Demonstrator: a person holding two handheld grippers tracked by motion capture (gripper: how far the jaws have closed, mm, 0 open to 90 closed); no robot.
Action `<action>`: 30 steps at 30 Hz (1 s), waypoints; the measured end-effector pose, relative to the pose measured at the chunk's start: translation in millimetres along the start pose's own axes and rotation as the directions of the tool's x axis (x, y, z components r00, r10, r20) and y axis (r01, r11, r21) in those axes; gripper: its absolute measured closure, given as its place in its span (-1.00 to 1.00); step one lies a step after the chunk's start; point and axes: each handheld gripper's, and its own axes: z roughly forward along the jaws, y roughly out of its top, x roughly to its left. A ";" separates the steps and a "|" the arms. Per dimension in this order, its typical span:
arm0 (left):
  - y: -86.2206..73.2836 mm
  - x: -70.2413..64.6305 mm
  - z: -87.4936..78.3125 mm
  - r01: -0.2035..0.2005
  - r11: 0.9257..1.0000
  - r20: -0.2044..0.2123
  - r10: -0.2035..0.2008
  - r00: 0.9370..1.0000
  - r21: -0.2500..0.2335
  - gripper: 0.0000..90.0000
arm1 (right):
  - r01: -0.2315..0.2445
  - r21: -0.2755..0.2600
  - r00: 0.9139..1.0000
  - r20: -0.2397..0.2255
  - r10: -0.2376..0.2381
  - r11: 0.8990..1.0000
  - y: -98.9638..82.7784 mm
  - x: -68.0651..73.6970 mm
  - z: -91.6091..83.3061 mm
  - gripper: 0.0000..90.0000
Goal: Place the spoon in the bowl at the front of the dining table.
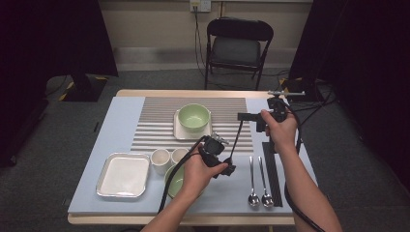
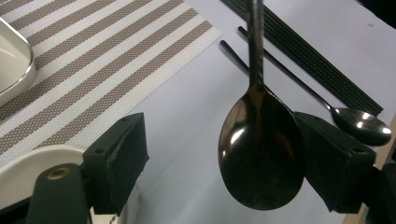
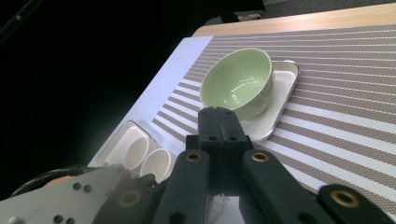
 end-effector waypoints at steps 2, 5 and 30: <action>0.4 2.4 -0.9 -0.003 1.000 -0.004 0.003 1.000 -0.006 -0.56 | -0.008 -0.007 1.000 -0.002 0.008 1.000 -0.2 -2.1 -3.7 1.00; 1.4 4.0 -2.7 0.001 1.000 -0.020 -0.001 1.000 -0.001 -0.56 | -0.020 -0.016 1.000 -0.006 0.019 1.000 -0.8 -4.7 -7.9 1.00; 7.3 6.8 -23.3 0.011 0.998 0.065 -0.006 0.998 -0.064 -0.61 | -0.073 -0.085 0.997 0.016 0.075 0.994 -3.7 -22.8 -25.9 1.00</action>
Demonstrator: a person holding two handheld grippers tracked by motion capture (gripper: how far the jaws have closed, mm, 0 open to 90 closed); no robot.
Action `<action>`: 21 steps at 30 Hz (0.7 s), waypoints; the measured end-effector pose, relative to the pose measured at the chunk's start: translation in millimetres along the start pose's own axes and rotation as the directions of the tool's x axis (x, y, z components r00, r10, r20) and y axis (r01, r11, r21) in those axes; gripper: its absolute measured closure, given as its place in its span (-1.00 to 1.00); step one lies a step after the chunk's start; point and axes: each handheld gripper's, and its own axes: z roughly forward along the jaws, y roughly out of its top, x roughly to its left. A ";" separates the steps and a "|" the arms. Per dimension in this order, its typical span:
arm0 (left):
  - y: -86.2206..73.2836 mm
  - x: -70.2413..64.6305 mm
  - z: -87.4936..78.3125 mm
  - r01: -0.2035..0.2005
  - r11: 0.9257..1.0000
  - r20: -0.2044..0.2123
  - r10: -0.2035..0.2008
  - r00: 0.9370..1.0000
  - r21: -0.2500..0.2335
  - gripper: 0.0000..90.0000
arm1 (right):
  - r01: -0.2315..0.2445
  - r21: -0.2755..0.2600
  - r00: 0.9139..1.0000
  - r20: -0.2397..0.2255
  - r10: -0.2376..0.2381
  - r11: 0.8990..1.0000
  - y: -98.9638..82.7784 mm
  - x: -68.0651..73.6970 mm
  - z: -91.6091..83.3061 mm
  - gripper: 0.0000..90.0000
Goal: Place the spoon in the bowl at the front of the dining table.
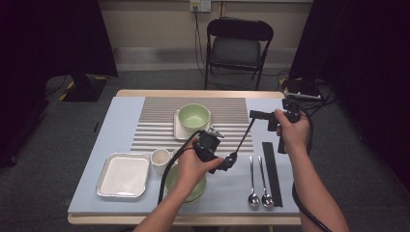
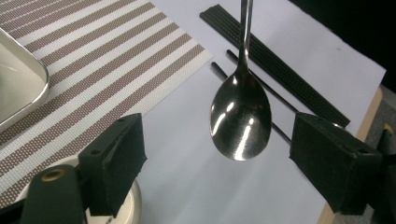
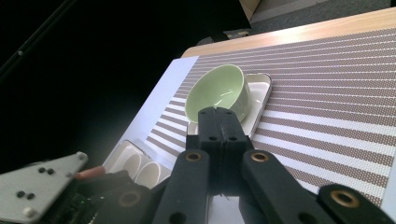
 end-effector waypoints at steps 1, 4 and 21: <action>0.1 0.2 -2.4 -0.005 1.000 0.004 0.005 1.000 0.005 -0.62 | 0.001 0.001 1.000 0.001 -0.001 1.000 -0.2 -0.3 0.0 1.00; -1.0 1.3 -6.4 -0.009 1.000 0.017 0.009 1.000 -0.003 -0.63 | 0.000 0.004 1.000 0.003 0.000 1.000 -2.5 -2.3 0.4 1.00; -9.5 18.0 -31.8 0.020 1.000 0.004 -0.020 1.000 0.005 -0.63 | -0.005 0.017 1.000 0.026 0.005 1.000 -3.6 -9.3 7.6 1.00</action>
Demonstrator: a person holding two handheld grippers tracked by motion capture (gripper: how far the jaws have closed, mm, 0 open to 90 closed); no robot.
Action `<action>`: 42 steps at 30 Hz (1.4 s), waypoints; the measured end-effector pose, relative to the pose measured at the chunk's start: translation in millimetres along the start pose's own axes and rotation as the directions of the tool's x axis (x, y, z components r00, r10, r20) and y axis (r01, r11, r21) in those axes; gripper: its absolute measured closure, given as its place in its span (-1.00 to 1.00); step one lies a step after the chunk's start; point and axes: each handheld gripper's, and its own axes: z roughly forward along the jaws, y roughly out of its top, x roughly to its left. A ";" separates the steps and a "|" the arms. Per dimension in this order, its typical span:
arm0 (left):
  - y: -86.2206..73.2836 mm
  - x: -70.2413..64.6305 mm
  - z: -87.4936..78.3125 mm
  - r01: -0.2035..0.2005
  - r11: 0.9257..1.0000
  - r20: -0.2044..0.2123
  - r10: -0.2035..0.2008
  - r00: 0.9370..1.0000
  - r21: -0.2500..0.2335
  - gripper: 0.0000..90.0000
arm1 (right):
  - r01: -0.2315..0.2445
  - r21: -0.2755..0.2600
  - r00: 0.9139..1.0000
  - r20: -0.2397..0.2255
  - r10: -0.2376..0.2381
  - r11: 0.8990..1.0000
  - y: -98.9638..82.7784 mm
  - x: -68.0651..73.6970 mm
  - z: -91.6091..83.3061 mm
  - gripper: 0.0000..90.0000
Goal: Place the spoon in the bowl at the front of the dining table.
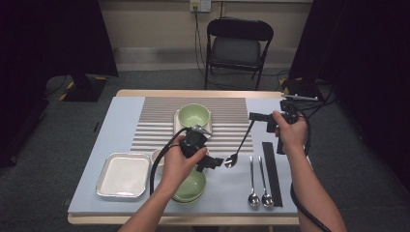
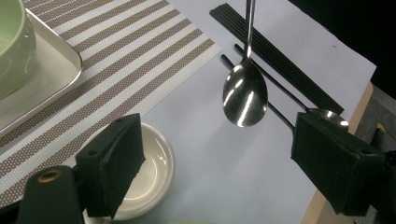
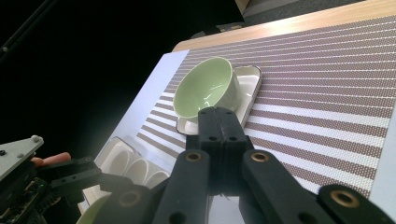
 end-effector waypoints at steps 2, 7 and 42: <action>-1.5 2.1 -3.0 0.000 1.000 -0.002 0.000 1.000 -0.003 -0.63 | -0.001 -0.002 1.000 0.001 0.001 1.000 1.4 0.8 0.2 1.00; -4.8 6.0 -9.6 0.004 1.000 -0.004 -0.004 1.000 0.000 -0.63 | 0.004 -0.012 1.000 0.003 -0.004 1.000 5.1 2.2 0.1 1.00; -37.6 39.5 -43.0 0.004 1.000 -0.035 -0.003 0.999 0.004 -0.63 | -0.006 -0.037 1.000 0.009 0.006 0.999 23.3 4.5 13.5 1.00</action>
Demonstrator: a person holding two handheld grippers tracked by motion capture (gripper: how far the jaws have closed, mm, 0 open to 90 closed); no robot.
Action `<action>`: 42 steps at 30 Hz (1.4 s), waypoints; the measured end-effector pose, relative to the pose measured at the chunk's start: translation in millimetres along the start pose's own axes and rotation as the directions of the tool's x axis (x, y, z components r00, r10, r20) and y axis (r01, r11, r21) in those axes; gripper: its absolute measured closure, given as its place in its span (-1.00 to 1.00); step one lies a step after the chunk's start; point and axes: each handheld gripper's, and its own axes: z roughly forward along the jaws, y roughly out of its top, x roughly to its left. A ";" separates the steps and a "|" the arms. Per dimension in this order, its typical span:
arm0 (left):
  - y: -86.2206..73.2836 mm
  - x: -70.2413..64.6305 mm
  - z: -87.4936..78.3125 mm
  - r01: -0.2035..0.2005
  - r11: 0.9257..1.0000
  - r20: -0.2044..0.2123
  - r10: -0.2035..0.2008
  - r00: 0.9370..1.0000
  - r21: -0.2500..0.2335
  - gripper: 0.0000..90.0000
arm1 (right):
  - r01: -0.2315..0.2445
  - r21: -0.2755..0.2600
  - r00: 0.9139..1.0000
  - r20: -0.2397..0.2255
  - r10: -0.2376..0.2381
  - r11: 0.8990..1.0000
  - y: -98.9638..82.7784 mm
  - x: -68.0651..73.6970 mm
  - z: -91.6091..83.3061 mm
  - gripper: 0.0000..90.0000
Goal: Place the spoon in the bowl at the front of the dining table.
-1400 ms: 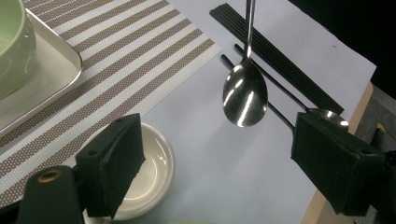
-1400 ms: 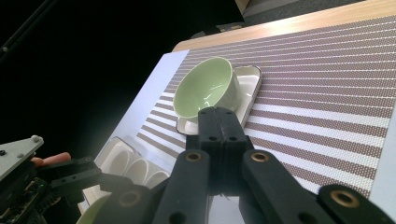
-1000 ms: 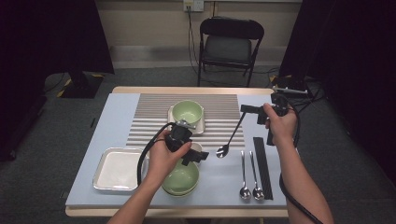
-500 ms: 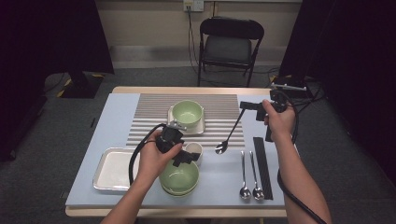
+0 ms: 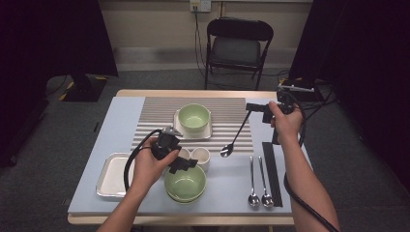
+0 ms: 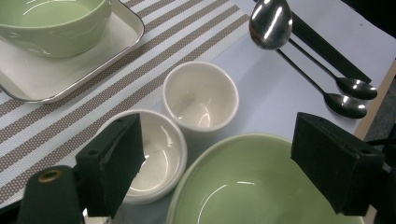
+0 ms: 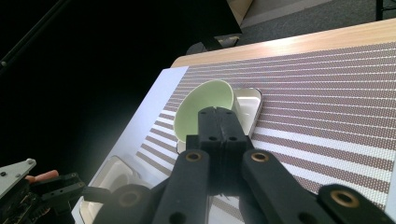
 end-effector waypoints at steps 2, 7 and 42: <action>-1.4 0.8 -1.7 -0.001 1.000 -0.006 0.001 1.000 0.000 -0.63 | -0.001 0.000 1.000 0.000 0.001 1.000 1.3 0.4 0.7 1.00; -4.8 3.2 -5.2 0.001 1.000 -0.011 -0.001 1.000 0.004 -0.63 | 0.004 0.000 1.000 0.004 -0.004 1.000 3.4 1.4 4.4 1.00; -34.9 26.7 -19.6 0.037 0.999 -0.034 -0.036 0.999 0.029 -0.63 | -0.001 -0.014 1.000 0.021 0.001 1.000 15.4 0.8 28.2 1.00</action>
